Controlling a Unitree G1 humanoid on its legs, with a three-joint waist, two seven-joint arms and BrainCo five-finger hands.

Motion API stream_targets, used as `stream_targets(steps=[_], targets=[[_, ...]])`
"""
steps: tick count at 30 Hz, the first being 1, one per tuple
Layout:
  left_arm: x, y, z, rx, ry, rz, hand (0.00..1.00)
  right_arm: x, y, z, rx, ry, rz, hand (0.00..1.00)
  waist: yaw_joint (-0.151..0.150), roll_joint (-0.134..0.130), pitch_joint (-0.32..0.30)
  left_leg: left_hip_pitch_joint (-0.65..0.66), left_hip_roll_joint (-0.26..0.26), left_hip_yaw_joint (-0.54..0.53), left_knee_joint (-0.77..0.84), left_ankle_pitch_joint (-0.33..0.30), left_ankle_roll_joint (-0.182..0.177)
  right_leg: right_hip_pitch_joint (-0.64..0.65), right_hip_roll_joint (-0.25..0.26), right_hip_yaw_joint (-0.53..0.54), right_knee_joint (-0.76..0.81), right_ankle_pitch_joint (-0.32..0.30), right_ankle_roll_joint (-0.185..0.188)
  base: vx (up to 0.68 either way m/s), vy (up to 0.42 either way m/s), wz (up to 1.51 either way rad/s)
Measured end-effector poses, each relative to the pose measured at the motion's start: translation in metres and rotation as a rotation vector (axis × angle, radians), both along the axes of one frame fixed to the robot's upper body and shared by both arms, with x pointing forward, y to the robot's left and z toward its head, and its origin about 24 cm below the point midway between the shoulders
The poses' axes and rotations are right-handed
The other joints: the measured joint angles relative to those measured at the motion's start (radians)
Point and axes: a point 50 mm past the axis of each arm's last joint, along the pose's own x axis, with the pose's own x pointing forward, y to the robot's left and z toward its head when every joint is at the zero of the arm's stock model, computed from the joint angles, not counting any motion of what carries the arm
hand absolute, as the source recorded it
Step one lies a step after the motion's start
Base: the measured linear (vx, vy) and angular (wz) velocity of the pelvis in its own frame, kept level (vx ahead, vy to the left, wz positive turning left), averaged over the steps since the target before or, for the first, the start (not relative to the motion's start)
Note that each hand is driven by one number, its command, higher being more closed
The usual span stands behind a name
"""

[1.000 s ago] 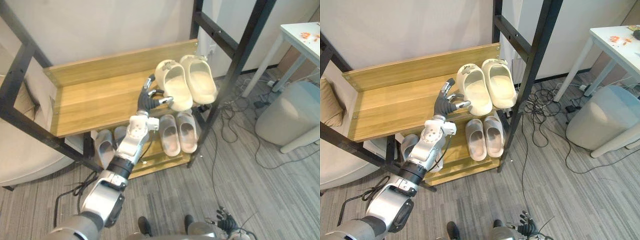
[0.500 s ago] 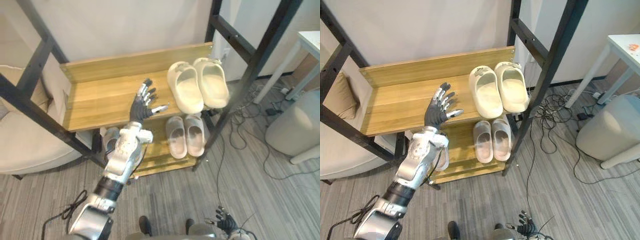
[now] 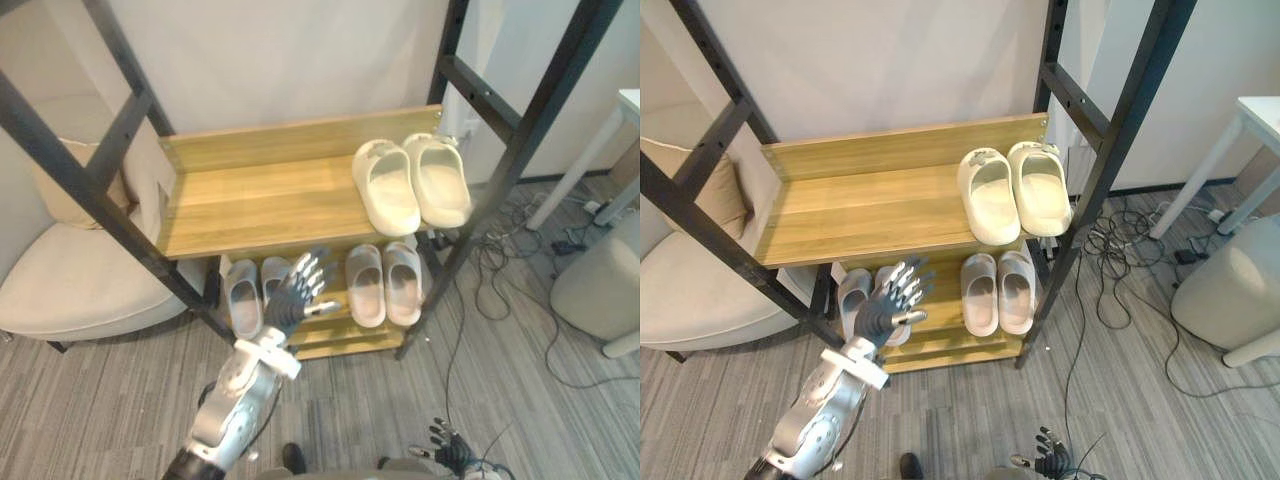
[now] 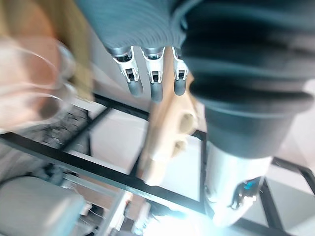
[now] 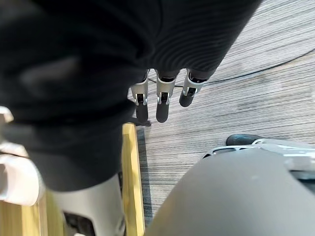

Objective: Organize the slippers on the shoe rack

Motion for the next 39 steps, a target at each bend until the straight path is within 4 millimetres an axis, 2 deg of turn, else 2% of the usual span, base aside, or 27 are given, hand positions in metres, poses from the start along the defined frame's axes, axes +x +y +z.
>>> stream_targets(steps=[2,6,7,8,9,14,18,24,29,31,32,33,34,35,36,37,39], targets=[[-0.007,0.007,-0.025,0.063,0.095,0.008,0.0,-0.001,0.001,-0.001,0.002,0.007,0.0,0.0,0.014,-0.004,-0.007,0.0,-0.001,0.0,0.0,0.0,0.0,0.001,0.0,0.0,-0.001,0.0,0.0,0.01,0.0,0.02],[-0.025,0.027,-0.078,0.237,0.301,0.066,0.0,0.012,0.006,0.0,0.014,-0.022,0.008,0.0,0.027,-0.019,-0.009,0.0,-0.005,0.0,0.0,-0.001,0.0,0.005,0.0,-0.001,-0.002,0.0,0.0,0.0,0.0,0.01],[-0.035,0.037,-0.099,0.333,0.387,0.089,0.0,0.015,0.009,0.0,0.022,-0.027,0.007,0.0,0.028,-0.026,-0.014,0.0,-0.006,0.0,0.0,-0.001,-0.001,0.007,0.0,-0.001,-0.003,0.0,0.0,0.01,-0.001,0.03],[-0.037,0.039,-0.103,0.35,0.403,0.093,0.0,0.016,0.009,0.0,0.023,-0.026,0.007,0.0,0.029,-0.028,-0.014,0.0,-0.006,0.0,0.0,-0.001,-0.001,0.007,0.0,-0.001,-0.003,0.0,0.0,0.0,0.0,0.0],[-0.046,0.047,-0.116,0.419,0.467,0.111,0.0,0.018,0.011,-0.001,0.028,-0.028,0.006,0.0,0.03,-0.033,-0.017,0.001,-0.006,0.0,0.0,-0.001,-0.001,0.008,0.0,-0.002,-0.003,0.0,0.0,0.0,0.0,0.0],[-0.081,0.072,-0.152,0.605,0.676,0.168,0.0,0.023,0.017,-0.001,0.036,-0.037,0.002,0.0,0.033,-0.04,-0.019,0.008,-0.005,0.001,0.0,-0.001,-0.001,0.015,0.0,-0.001,-0.002,0.0,0.0,-0.01,0.001,0.0],[-0.1,0.082,-0.164,0.672,0.779,0.204,0.0,0.022,0.017,-0.002,0.029,-0.031,-0.007,0.0,0.037,-0.042,-0.018,0.012,-0.005,0.0,0.0,-0.001,-0.001,0.014,-0.001,-0.001,0.0,0.0,0.0,-0.04,0.006,-0.01],[-0.105,0.084,-0.168,0.671,0.824,0.273,0.0,0.022,0.018,-0.003,0.027,-0.023,-0.013,0.0,0.043,-0.044,-0.017,0.011,-0.007,-0.004,0.0,0.0,0.0,0.014,-0.004,-0.004,0.001,-0.002,0.003,-0.02,0.004,0.01],[-0.103,0.082,-0.168,0.663,0.82,0.28,0.0,0.026,0.018,-0.003,0.016,-0.033,-0.03,0.0,0.044,-0.05,-0.007,-0.032,-0.021,-0.062,0.007,0.011,0.008,0.005,-0.011,-0.073,0.008,-0.005,0.007,0.0,-0.01,0.38],[-0.096,0.078,-0.167,0.647,0.804,0.283,0.0,0.029,0.018,-0.003,0.005,-0.033,-0.034,0.0,0.046,-0.048,0.021,-0.056,-0.03,-0.08,0.007,0.019,0.015,-0.004,-0.024,-0.114,0.022,-0.015,0.012,0.0,0.015,0.55],[-0.092,0.077,-0.166,0.646,0.794,0.284,0.0,0.033,0.018,-0.003,0.003,-0.035,-0.032,0.0,0.061,-0.049,0.027,-0.074,-0.032,-0.051,0.025,0.003,0.021,-0.007,-0.035,-0.128,0.028,-0.017,0.014,0.01,0.056,0.42],[-0.087,0.078,-0.164,0.646,0.782,0.287,0.0,0.039,0.022,-0.002,0.011,-0.047,-0.032,0.0,0.064,-0.055,0.036,-0.12,-0.01,0.079,0.123,-0.054,0.044,-0.01,-0.053,-0.152,0.038,-0.024,0.022,0.01,0.057,0.5],[-0.084,0.077,-0.163,0.646,0.774,0.288,0.0,0.039,0.022,-0.001,0.01,-0.049,-0.033,0.0,0.062,-0.059,0.046,-0.147,0.013,0.151,0.204,-0.092,0.056,-0.008,-0.062,-0.172,0.044,-0.03,0.028,0.04,0.053,0.64],[-0.08,0.076,-0.162,0.645,0.765,0.293,0.0,0.04,0.021,-0.001,0.006,-0.05,-0.037,0.0,0.062,-0.048,0.053,-0.174,0.032,0.188,0.291,-0.125,0.046,0.0,-0.069,-0.185,0.063,-0.044,0.039,0.08,0.059,0.46],[-0.08,0.077,-0.162,0.644,0.765,0.303,0.0,0.04,0.021,-0.001,0.004,-0.049,-0.039,0.0,0.068,-0.046,0.058,-0.183,0.031,0.187,0.328,-0.153,0.048,0.006,-0.08,-0.186,0.075,-0.054,0.049,0.17,0.122,0.41],[-0.082,0.079,-0.163,0.638,0.776,0.321,0.0,0.044,0.026,0.0,0.013,-0.061,-0.038,0.0,0.071,-0.052,0.055,-0.181,0.006,0.163,0.322,-0.164,0.054,0.015,-0.098,-0.195,0.074,-0.059,0.057,0.18,0.133,0.29],[-0.083,0.08,-0.163,0.641,0.783,0.326,0.0,0.049,0.029,0.001,0.021,-0.071,-0.035,0.0,0.071,-0.056,0.055,-0.178,-0.014,0.152,0.307,-0.169,0.062,0.024,-0.113,-0.204,0.078,-0.055,0.063,0.16,0.11,0.31]])
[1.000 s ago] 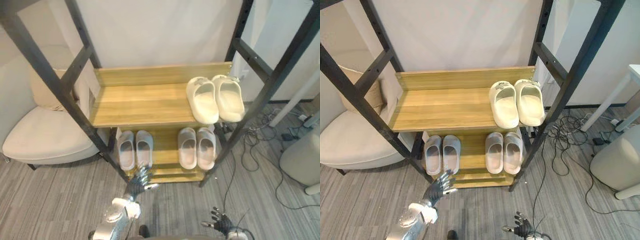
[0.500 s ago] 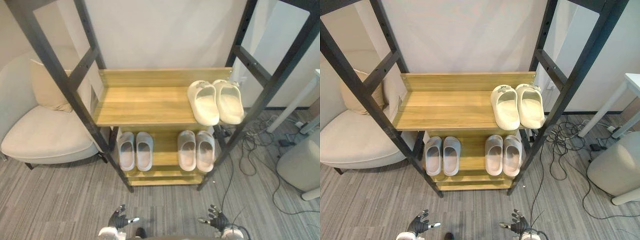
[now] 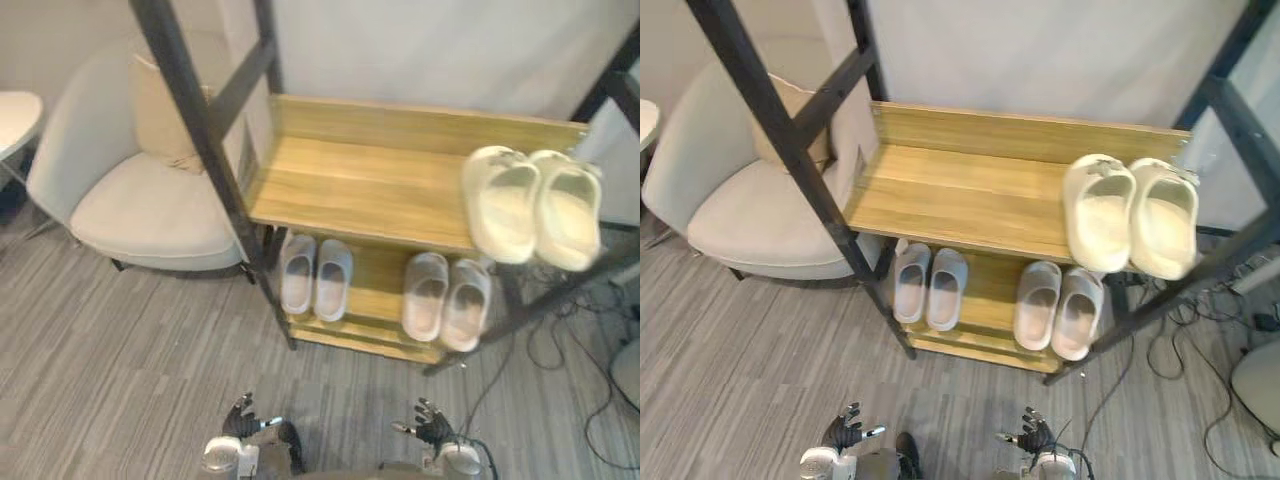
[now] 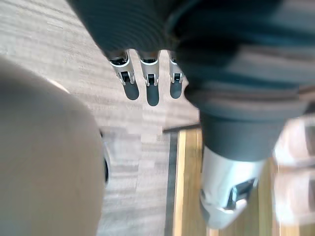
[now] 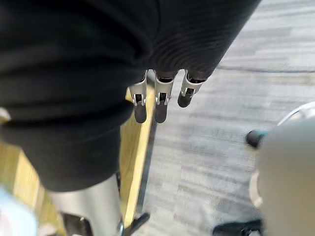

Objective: Organize the slippers on the shoe rack

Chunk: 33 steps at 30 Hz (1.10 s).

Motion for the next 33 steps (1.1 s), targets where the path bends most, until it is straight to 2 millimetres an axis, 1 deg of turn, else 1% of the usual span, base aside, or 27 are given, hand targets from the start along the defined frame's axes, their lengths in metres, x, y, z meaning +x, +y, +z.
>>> stream_targets(steps=[1,3,4,5,6,7,8,9,10,11,12,13,14,15,16,18,19,22,24,26,30,32,33], targets=[[0.0,-0.001,-0.001,-0.001,0.007,0.0,0.0,0.001,0.0,0.0,0.001,0.0,0.001,0.0,0.0,0.002,0.001,0.004,-0.01,-0.015,0.0,-0.023,0.011,-0.008,-0.016,-0.008,0.046,0.0,0.004,0.17,0.147,0.26],[-0.002,-0.001,-0.002,-0.006,0.014,0.007,0.0,0.005,0.001,0.001,0.0,-0.002,0.005,0.0,0.002,0.01,0.002,0.03,-0.008,-0.021,0.0,-0.046,0.014,-0.059,-0.05,0.009,0.215,0.0,0.006,0.15,0.171,0.15],[-0.003,0.0,-0.002,-0.003,0.018,0.007,0.0,0.005,0.003,0.001,0.006,0.001,0.005,0.0,0.002,0.009,0.001,0.053,-0.015,-0.031,-0.001,-0.051,0.016,-0.104,-0.083,0.036,0.359,0.012,0.021,0.16,0.176,0.2],[-0.004,0.001,-0.003,0.0,0.023,0.007,0.0,0.006,0.006,0.0,0.012,0.001,0.008,0.0,-0.001,0.005,0.001,0.072,-0.022,-0.05,-0.001,-0.056,0.022,-0.148,-0.106,0.071,0.483,0.046,0.019,0.17,0.163,0.36],[-0.004,-0.001,-0.003,-0.005,0.027,0.003,0.0,0.005,0.009,0.0,0.012,0.003,0.018,0.0,-0.006,0.009,0.003,0.084,-0.027,-0.071,-0.003,-0.062,0.029,-0.209,-0.11,0.13,0.587,0.048,0.007,0.19,0.106,0.66],[-0.002,0.0,-0.003,-0.002,0.029,0.0,0.0,0.006,0.009,0.0,0.004,0.0,0.033,0.0,-0.021,0.004,0.001,0.087,-0.026,-0.101,-0.004,-0.068,0.033,-0.255,-0.077,0.197,0.659,-0.007,-0.005,0.2,0.033,0.88],[-0.001,-0.001,-0.004,-0.002,0.031,0.0,0.0,0.006,0.009,0.001,0.003,-0.001,0.036,0.0,-0.026,0.004,0.002,0.096,-0.028,-0.135,-0.01,-0.069,0.034,-0.289,-0.032,0.268,0.673,-0.052,-0.007,0.2,0.006,0.99],[-0.001,-0.002,-0.004,0.0,0.032,0.002,0.0,0.005,0.009,0.0,0.003,0.001,0.036,0.0,-0.029,0.006,0.003,0.107,-0.03,-0.163,-0.015,-0.068,0.033,-0.31,0.012,0.321,0.657,-0.084,-0.012,0.19,-0.024,0.94],[-0.001,-0.002,-0.004,0.002,0.032,0.005,0.0,0.004,0.009,0.0,0.005,0.002,0.037,0.0,-0.033,0.008,0.004,0.117,-0.03,-0.192,-0.02,-0.068,0.033,-0.321,0.052,0.368,0.615,-0.101,-0.013,0.2,-0.055,1.1],[0.0,-0.002,-0.004,0.004,0.03,0.006,0.0,0.005,0.009,0.001,0.007,-0.004,0.039,0.0,-0.04,0.01,0.002,0.117,-0.034,-0.241,-0.019,-0.069,0.029,-0.332,0.102,0.441,0.525,-0.108,-0.014,0.23,-0.107,1.25],[0.003,-0.003,-0.003,0.005,0.022,0.003,0.0,0.005,0.009,0.001,0.009,-0.004,0.04,0.0,-0.042,0.005,0.0,0.114,-0.046,-0.277,-0.018,-0.068,0.019,-0.328,0.126,0.494,0.428,-0.102,-0.019,0.17,-0.126,1.34],[0.005,-0.003,-0.002,0.006,0.018,-0.001,0.0,0.003,0.009,0.0,0.011,-0.001,0.038,0.0,-0.042,-0.004,-0.002,0.112,-0.063,-0.304,-0.013,-0.07,0.015,-0.32,0.122,0.512,0.338,-0.07,-0.039,0.16,-0.163,1.3],[0.006,-0.004,-0.002,0.009,0.018,-0.01,0.0,0.0,0.009,-0.001,0.017,0.005,0.036,0.0,-0.036,-0.028,-0.004,0.114,-0.089,-0.335,0.006,-0.085,-0.005,-0.303,0.094,0.502,0.266,-0.037,-0.042,0.15,-0.191,1.02],[0.006,-0.008,-0.004,-0.001,0.024,-0.01,0.0,0.0,0.008,-0.001,0.012,0.01,0.039,0.0,-0.027,-0.003,-0.01,0.108,-0.077,-0.349,0.02,-0.09,-0.014,-0.287,0.099,0.48,0.252,-0.035,-0.049,0.18,-0.216,0.81],[0.004,-0.011,-0.004,-0.009,0.028,-0.014,0.0,0.0,0.006,-0.001,0.007,0.01,0.041,0.0,-0.026,0.019,-0.022,0.094,-0.065,-0.356,0.029,-0.095,-0.021,-0.275,0.107,0.46,0.228,-0.034,-0.051,0.15,-0.171,0.47],[0.003,-0.017,-0.006,-0.024,0.035,-0.012,0.0,0.002,0.001,0.001,-0.007,0.003,0.044,0.0,-0.024,0.044,-0.02,0.091,-0.037,-0.372,0.03,-0.104,-0.035,-0.24,0.129,0.419,0.179,-0.023,-0.066,0.12,-0.145,0.42],[0.002,-0.018,-0.006,-0.027,0.037,-0.011,0.0,0.001,0.001,0.0,-0.008,0.008,0.043,0.0,-0.023,0.045,-0.021,0.101,-0.023,-0.373,0.028,-0.108,-0.041,-0.219,0.14,0.406,0.165,-0.02,-0.07,0.11,-0.162,0.31],[0.001,-0.02,-0.007,-0.031,0.042,-0.011,0.0,-0.005,0.006,-0.001,0.008,0.016,0.04,0.0,-0.014,0.028,-0.028,0.154,0.006,-0.383,-0.011,-0.108,-0.055,-0.148,0.166,0.383,0.114,-0.01,-0.085,0.05,-0.102,0.14],[0.003,-0.021,-0.007,-0.032,0.04,-0.017,0.0,-0.006,0.011,0.0,0.019,0.006,0.049,0.0,-0.016,0.006,-0.041,0.154,0.011,-0.4,-0.027,-0.099,-0.067,-0.129,0.172,0.367,0.074,0.004,-0.092,0.05,-0.048,0.17],[0.004,-0.022,-0.007,-0.031,0.041,-0.024,0.0,-0.01,0.016,-0.002,0.029,0.017,0.058,0.0,-0.013,-0.01,-0.046,0.157,0.014,-0.402,-0.023,-0.096,-0.071,-0.117,0.177,0.363,0.048,0.023,-0.094,0.04,-0.004,0.1],[0.004,-0.022,-0.007,-0.02,0.045,-0.037,0.0,-0.009,0.022,0.0,0.037,-0.001,0.092,0.0,-0.009,-0.01,-0.047,0.158,0.007,-0.417,-0.017,-0.09,-0.069,-0.076,0.174,0.353,0.001,0.052,-0.089,-0.04,0.046,0.11],[0.012,-0.022,-0.005,-0.012,0.029,-0.045,0.0,-0.006,0.026,0.003,0.041,-0.019,0.112,0.0,-0.008,-0.016,-0.046,0.111,-0.007,-0.445,0.006,-0.071,-0.069,-0.087,0.164,0.317,-0.01,0.066,-0.085,-0.12,0.015,0.57],[0.017,-0.022,-0.003,-0.006,0.017,-0.054,0.0,-0.004,0.027,0.004,0.043,-0.029,0.114,0.0,-0.008,-0.019,-0.044,0.076,-0.014,-0.452,0.029,-0.062,-0.077,-0.096,0.157,0.295,-0.01,0.069,-0.086,-0.18,0.016,0.77]])
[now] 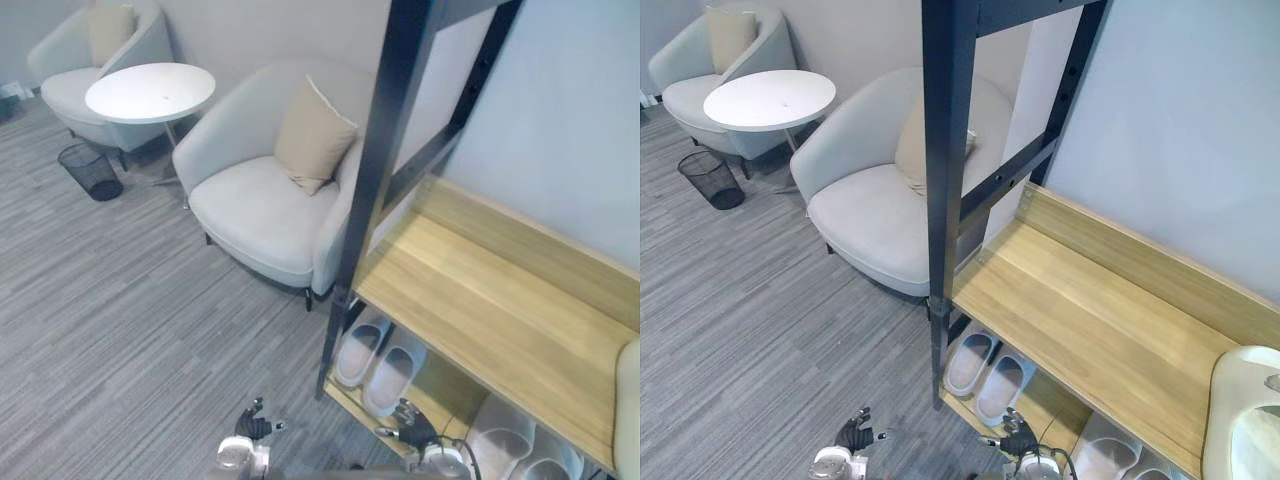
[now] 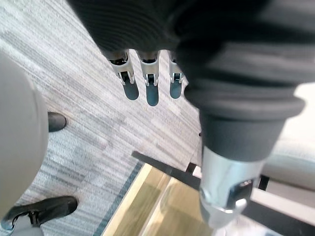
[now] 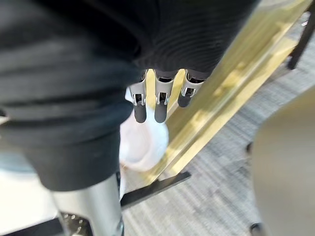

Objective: Organize the slippers on the shoe rack

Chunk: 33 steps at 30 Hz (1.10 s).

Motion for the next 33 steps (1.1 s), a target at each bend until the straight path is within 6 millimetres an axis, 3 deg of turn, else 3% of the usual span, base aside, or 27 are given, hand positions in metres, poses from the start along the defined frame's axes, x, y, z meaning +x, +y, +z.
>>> stream_targets(steps=[1,2,5,6,7,8,9,10,11,12,16,20,21,23,25,27,29,30,33], targets=[[0.005,-0.001,0.002,0.006,-0.014,-0.011,0.0,0.004,0.002,0.002,0.005,-0.012,0.001,0.0,0.006,-0.001,0.005,-0.041,0.001,0.025,0.027,0.004,0.006,-0.012,-0.011,-0.027,0.0,0.006,-0.005,-0.19,0.025,0.76],[0.007,0.001,0.003,0.017,-0.02,-0.019,0.0,0.005,0.007,0.002,0.016,-0.015,0.004,0.0,0.005,0.005,0.012,-0.064,0.028,0.123,0.052,-0.015,0.034,-0.014,-0.014,-0.056,0.0,0.007,-0.007,-0.16,0.039,0.71],[0.006,-0.007,0.002,0.0,-0.013,-0.026,0.0,0.011,0.007,0.007,0.012,-0.046,0.008,0.0,0.003,0.031,0.025,-0.103,0.21,0.505,0.321,-0.096,0.095,-0.008,-0.022,-0.151,0.032,0.001,-0.01,-0.14,0.07,0.59],[0.006,-0.008,0.002,-0.002,-0.013,-0.026,0.0,0.012,0.006,0.01,0.013,-0.066,0.008,0.0,0.003,0.046,0.023,-0.101,0.258,0.569,0.365,-0.112,0.096,-0.01,-0.029,-0.185,0.06,-0.018,-0.002,-0.13,0.181,0.69],[0.008,-0.009,0.003,-0.003,-0.02,-0.027,0.0,0.018,0.003,0.015,0.004,-0.098,0.012,0.0,-0.002,0.067,0.037,-0.116,0.264,0.593,0.369,-0.136,0.082,-0.015,-0.03,-0.208,0.103,-0.045,0.01,-0.17,0.239,1.07],[0.016,-0.009,0.006,0.005,-0.039,-0.049,0.0,0.019,0.004,0.015,0.007,-0.1,0.013,0.0,-0.022,0.057,0.04,-0.12,0.186,0.529,0.267,-0.156,0.043,-0.044,-0.043,-0.192,0.137,-0.078,0.026,-0.17,0.235,1.61],[0.018,0.002,0.007,0.039,-0.04,-0.052,0.0,0.01,0.013,0.011,0.037,-0.069,0.003,0.0,-0.049,-0.014,0.022,-0.083,0.165,0.62,0.217,-0.163,0.074,-0.051,-0.092,-0.166,0.086,-0.075,0.001,-0.15,0.142,1.59],[0.018,0.004,0.007,0.048,-0.038,-0.059,0.0,0.008,0.015,0.011,0.044,-0.073,-0.002,0.0,-0.05,-0.016,0.015,-0.09,0.219,0.646,0.319,-0.19,0.1,-0.059,-0.096,-0.177,0.083,-0.054,0.004,-0.08,0.101,1.1],[0.013,-0.004,0.005,0.027,-0.023,-0.061,0.0,0.012,0.006,0.017,0.023,-0.108,0.0,0.0,-0.037,0.06,0.006,-0.067,0.304,0.609,0.297,-0.204,-0.046,-0.059,-0.049,-0.201,0.089,-0.037,0.045,-0.01,0.107,0.58],[0.014,-0.001,0.005,0.04,-0.018,-0.064,0.0,0.016,0.006,0.016,0.021,-0.101,-0.005,0.0,-0.042,0.035,0.022,-0.074,0.272,0.6,0.3,-0.174,-0.012,-0.059,-0.076,-0.192,0.093,-0.011,0.057,-0.01,0.227,0.45],[0.01,0.003,0.003,0.06,-0.005,-0.083,0.0,0.017,0.016,0.015,0.047,-0.094,0.0,0.0,-0.037,0.005,0.004,-0.068,0.159,0.582,0.21,-0.149,0.03,-0.039,-0.149,-0.21,0.038,0.038,0.074,0.01,0.225,0.43],[0.007,0.002,0.003,0.061,-0.008,-0.094,0.0,0.012,0.014,0.009,0.041,-0.055,0.003,0.0,-0.038,0.004,0.003,-0.048,0.064,0.507,0.095,-0.088,0.067,-0.075,-0.222,-0.223,0.166,0.042,0.07,0.0,0.133,0.68],[0.006,0.003,0.003,0.063,-0.006,-0.093,0.0,0.015,0.014,0.01,0.04,-0.06,0.004,0.0,-0.038,0.008,0.006,-0.028,0.042,0.46,0.036,-0.055,0.075,-0.134,-0.235,-0.167,0.293,0.043,0.037,-0.01,0.008,0.95],[0.006,0.008,0.003,0.076,-0.005,-0.093,0.0,0.016,0.015,0.01,0.044,-0.065,0.007,0.0,-0.053,0.013,0.01,-0.008,0.043,0.383,-0.042,-0.003,0.076,-0.168,-0.161,-0.034,0.335,-0.043,0.026,0.0,-0.075,1.19],[0.002,0.016,0.003,0.095,0.006,-0.09,0.0,0.014,0.015,0.008,0.043,-0.049,0.006,0.0,-0.05,-0.018,0.017,0.023,0.02,0.299,-0.112,0.036,0.067,-0.167,-0.092,-0.004,0.289,-0.076,0.019,0.01,-0.188,1.28],[0.002,0.02,0.003,0.103,0.009,-0.083,0.0,0.015,0.015,0.007,0.04,-0.048,0.006,0.0,-0.05,-0.053,0.023,0.017,-0.023,0.244,-0.126,0.036,0.062,-0.167,-0.075,-0.005,0.178,-0.082,0.013,0.01,-0.196,1.06],[0.0,0.011,0.001,0.075,0.014,-0.075,0.0,0.018,0.009,0.008,0.022,-0.051,-0.002,0.0,-0.052,-0.036,0.018,0.007,-0.035,0.238,-0.142,0.045,0.066,-0.168,-0.084,-0.044,0.16,-0.108,0.022,0.12,-0.116,0.67],[0.001,0.006,0.001,0.061,0.011,-0.077,0.0,0.023,0.005,0.01,0.013,-0.069,-0.002,0.0,-0.056,-0.005,0.029,-0.001,-0.021,0.253,-0.111,0.03,0.056,-0.157,-0.075,-0.064,0.161,-0.105,0.035,0.23,-0.089,0.58],[0.0,0.002,0.0,0.044,0.01,-0.073,0.0,0.025,0.003,0.011,0.013,-0.073,-0.015,0.0,-0.063,0.01,0.045,0.029,-0.019,0.187,-0.14,0.019,0.038,-0.103,-0.07,-0.091,0.18,-0.106,0.03,0.19,-0.073,0.63]])
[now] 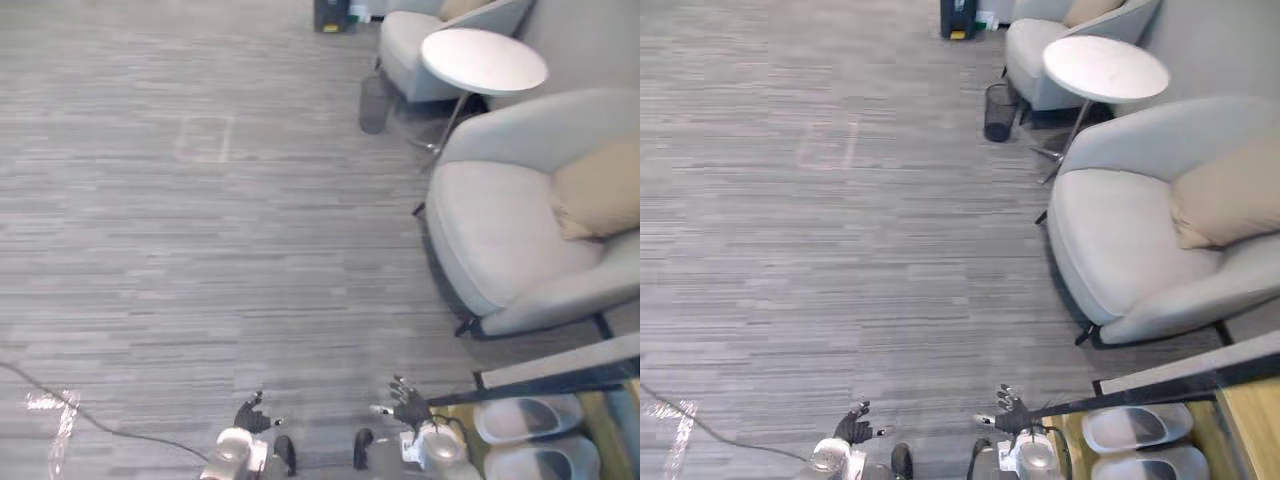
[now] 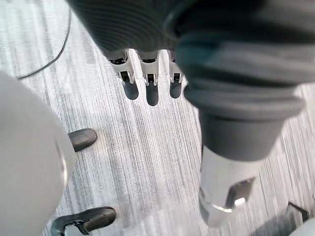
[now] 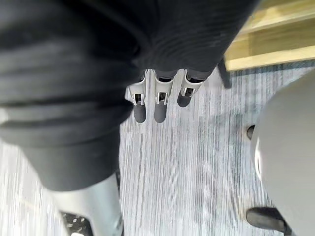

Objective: Organize the slippers on the shoe rack

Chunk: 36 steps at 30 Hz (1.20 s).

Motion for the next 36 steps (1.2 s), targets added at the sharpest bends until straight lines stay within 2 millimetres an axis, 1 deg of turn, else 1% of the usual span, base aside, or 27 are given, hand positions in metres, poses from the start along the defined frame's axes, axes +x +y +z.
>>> stream_targets(steps=[2,4,5,7,8,9,10,11,12,13,14,16,17,19,20,21,22,23,24,26,27,28,29,31,32,34,36], targets=[[0.001,0.0,0.001,-0.008,-0.016,0.013,0.0,-0.001,-0.002,0.0,-0.002,0.002,-0.007,0.0,0.0,0.003,-0.001,-0.024,0.008,-0.03,0.091,-0.033,-0.02,0.038,0.007,-0.001,-0.002,0.0,-0.001,0.27,0.002,0.72],[0.005,0.0,0.004,-0.022,-0.043,0.046,0.0,0.002,-0.004,0.001,-0.006,-0.008,-0.011,0.0,0.0,-0.001,0.002,-0.105,0.016,0.004,0.294,-0.066,-0.07,0.081,0.001,-0.011,-0.023,-0.001,-0.003,0.23,0.037,0.67],[0.01,-0.001,0.007,-0.04,-0.068,0.084,0.0,0.002,-0.009,0.002,-0.02,-0.014,-0.008,0.0,0.002,0.009,0.018,-0.177,0.056,0.081,0.508,-0.073,-0.085,0.148,0.003,-0.031,-0.057,-0.001,-0.004,0.2,0.03,0.44],[0.007,-0.001,0.008,-0.064,-0.081,0.139,0.0,0.004,-0.011,0.004,-0.029,-0.023,-0.005,0.0,0.035,0.04,0.032,-0.215,0.152,0.231,0.715,-0.047,-0.117,0.244,0.023,-0.051,-0.118,-0.002,-0.011,0.19,0.02,0.04],[0.006,0.001,0.007,-0.059,-0.079,0.145,0.0,0.005,-0.011,0.004,-0.027,-0.028,-0.005,0.0,0.039,0.03,0.028,-0.231,0.164,0.253,0.763,-0.029,-0.113,0.268,0.008,-0.06,-0.141,-0.001,-0.016,0.32,0.08,0.04],[0.007,0.003,0.008,-0.052,-0.082,0.144,0.0,0.014,-0.007,0.008,-0.023,-0.053,0.006,0.0,0.043,0.027,0.027,-0.271,0.186,0.305,0.815,-0.091,-0.048,0.29,-0.004,-0.05,-0.173,-0.004,-0.022,0.28,0.109,0.26],[0.009,0.001,0.009,-0.059,-0.087,0.136,0.0,0.02,-0.01,0.011,-0.031,-0.069,0.002,0.0,0.039,0.039,0.034,-0.302,0.182,0.311,0.775,-0.153,-0.018,0.291,-0.01,-0.041,-0.184,-0.005,-0.024,0.34,0.198,0.38],[0.015,-0.002,0.011,-0.066,-0.099,0.131,0.0,0.028,-0.014,0.015,-0.042,-0.089,0.003,0.0,0.035,0.043,0.051,-0.346,0.172,0.315,0.661,-0.168,0.006,0.29,-0.03,-0.031,-0.185,-0.006,-0.022,0.29,0.212,0.45],[0.017,-0.002,0.012,-0.068,-0.11,0.129,0.0,0.031,-0.015,0.016,-0.045,-0.095,0.005,0.0,0.036,0.043,0.058,-0.369,0.161,0.32,0.505,-0.111,0.027,0.29,-0.048,-0.032,-0.177,-0.011,-0.014,0.31,0.222,0.43],[0.016,-0.003,0.012,-0.068,-0.11,0.129,0.0,0.03,-0.015,0.016,-0.047,-0.093,0.006,0.0,0.039,0.049,0.054,-0.365,0.157,0.309,0.359,-0.013,0.022,0.296,-0.052,-0.038,-0.168,-0.022,0.004,0.35,0.206,0.41],[0.018,-0.002,0.013,-0.067,-0.12,0.128,0.0,0.027,-0.015,0.013,-0.049,-0.079,0.004,0.0,0.038,0.038,0.06,-0.353,0.138,0.311,0.328,0.067,0.048,0.316,-0.063,-0.043,-0.167,-0.039,0.034,0.34,0.168,0.44],[0.024,0.005,0.017,-0.049,-0.138,0.135,0.0,0.03,-0.006,0.014,-0.026,-0.084,0.013,0.0,0.052,0.016,0.061,-0.354,0.106,0.303,0.332,0.029,0.051,0.308,-0.073,-0.031,-0.169,0.009,0.028,0.34,0.166,0.32],[0.02,0.009,0.015,-0.045,-0.126,0.142,0.0,0.029,-0.005,0.013,-0.024,-0.081,0.013,0.0,0.057,0.015,0.06,-0.352,0.103,0.304,0.353,0.005,0.058,0.303,-0.081,-0.016,-0.141,0.031,0.048,0.34,0.2,0.07],[0.016,0.008,0.013,-0.059,-0.115,0.164,0.0,0.023,-0.008,0.008,-0.037,-0.048,0.013,0.0,0.057,0.011,0.058,-0.295,0.071,0.305,0.33,-0.04,0.065,0.251,-0.123,0.02,0.047,0.055,0.09,0.34,0.217,0.08],[0.012,0.006,0.011,-0.066,-0.105,0.164,0.0,0.015,-0.012,0.003,-0.051,-0.018,0.01,0.0,0.054,0.007,0.055,-0.236,0.039,0.299,0.282,-0.056,0.063,0.175,-0.162,0.058,0.243,0.122,0.142,0.41,0.245,0.22],[0.008,0.004,0.009,-0.071,-0.09,0.16,0.0,0.008,-0.013,-0.001,-0.054,0.011,0.0,0.0,0.039,0.007,0.055,-0.166,0.01,0.284,0.22,-0.059,0.067,0.092,-0.183,0.111,0.448,0.229,0.141,0.42,0.229,0.28],[0.006,0.004,0.008,-0.071,-0.083,0.157,0.0,0.006,-0.013,-0.002,-0.052,0.02,-0.004,0.0,0.03,0.007,0.055,-0.14,0.002,0.273,0.201,-0.06,0.067,0.06,-0.182,0.129,0.519,0.218,0.141,0.45,0.176,0.39],[0.003,0.003,0.006,-0.068,-0.068,0.154,0.0,0.002,-0.016,-0.003,-0.053,0.025,-0.01,0.0,0.021,0.006,0.055,-0.061,-0.012,0.252,0.144,-0.065,0.065,-0.033,-0.163,0.145,0.682,0.13,0.112,0.47,0.107,0.3],[0.0,0.004,0.005,-0.066,-0.059,0.157,0.0,0.001,-0.018,-0.004,-0.059,0.029,-0.013,0.0,0.019,0.009,0.056,-0.011,-0.01,0.247,0.114,-0.063,0.072,-0.085,-0.144,0.133,0.72,0.048,0.054,0.57,0.089,0.31],[0.001,0.008,0.006,-0.055,-0.06,0.159,0.0,0.0,-0.019,-0.004,-0.061,0.03,-0.017,0.0,0.007,0.02,0.055,0.059,0.009,0.226,0.084,-0.075,0.063,-0.188,-0.084,0.074,0.629,-0.059,-0.003,0.59,-0.012,0.34],[0.005,0.009,0.007,-0.053,-0.07,0.157,0.0,0.003,-0.019,-0.002,-0.062,0.019,-0.014,0.0,0.0,0.022,0.056,0.092,0.026,0.215,0.064,-0.078,0.059,-0.243,-0.036,0.054,0.499,-0.074,-0.019,0.5,-0.09,0.38],[0.008,0.009,0.008,-0.053,-0.077,0.155,0.0,0.005,-0.019,-0.001,-0.061,0.012,-0.014,0.0,-0.005,0.026,0.058,0.107,0.039,0.206,0.051,-0.078,0.059,-0.267,-0.005,0.05,0.405,-0.068,-0.023,0.49,-0.138,0.53],[0.013,0.009,0.01,-0.053,-0.092,0.15,0.0,0.009,-0.019,0.001,-0.061,-0.003,-0.012,0.0,-0.023,0.034,0.062,0.131,0.061,0.186,0.027,-0.082,0.052,-0.293,0.038,0.052,0.185,-0.01,-0.014,0.38,-0.123,0.69],[0.014,0.011,0.011,-0.046,-0.094,0.145,0.0,0.009,-0.016,0.001,-0.053,-0.009,-0.014,0.0,-0.038,0.014,0.056,0.192,0.048,0.169,-0.022,-0.107,-0.01,-0.295,0.052,0.08,-0.083,0.176,-0.006,0.5,-0.198,0.64],[0.011,0.008,0.008,-0.054,-0.079,0.146,0.0,0.008,-0.018,0.0,-0.058,0.001,-0.016,0.0,-0.04,0.011,0.047,0.242,0.054,0.161,-0.039,-0.122,-0.033,-0.285,0.068,0.118,-0.054,0.288,-0.057,0.54,-0.231,0.12],[0.004,-0.002,0.004,-0.085,-0.053,0.159,0.0,0.009,-0.022,0.001,-0.069,-0.001,-0.016,0.0,-0.029,0.07,0.034,0.246,0.098,0.156,0.02,-0.116,-0.044,-0.292,0.096,0.114,0.036,0.18,-0.082,0.58,-0.251,-0.04],[0.002,-0.005,0.003,-0.099,-0.048,0.181,0.0,0.011,-0.023,0.004,-0.07,-0.017,-0.025,0.0,-0.045,0.083,0.039,0.196,0.132,0.137,0.216,-0.112,-0.052,-0.251,0.091,0.081,0.081,0.115,-0.102,0.64,-0.248,0.34]])
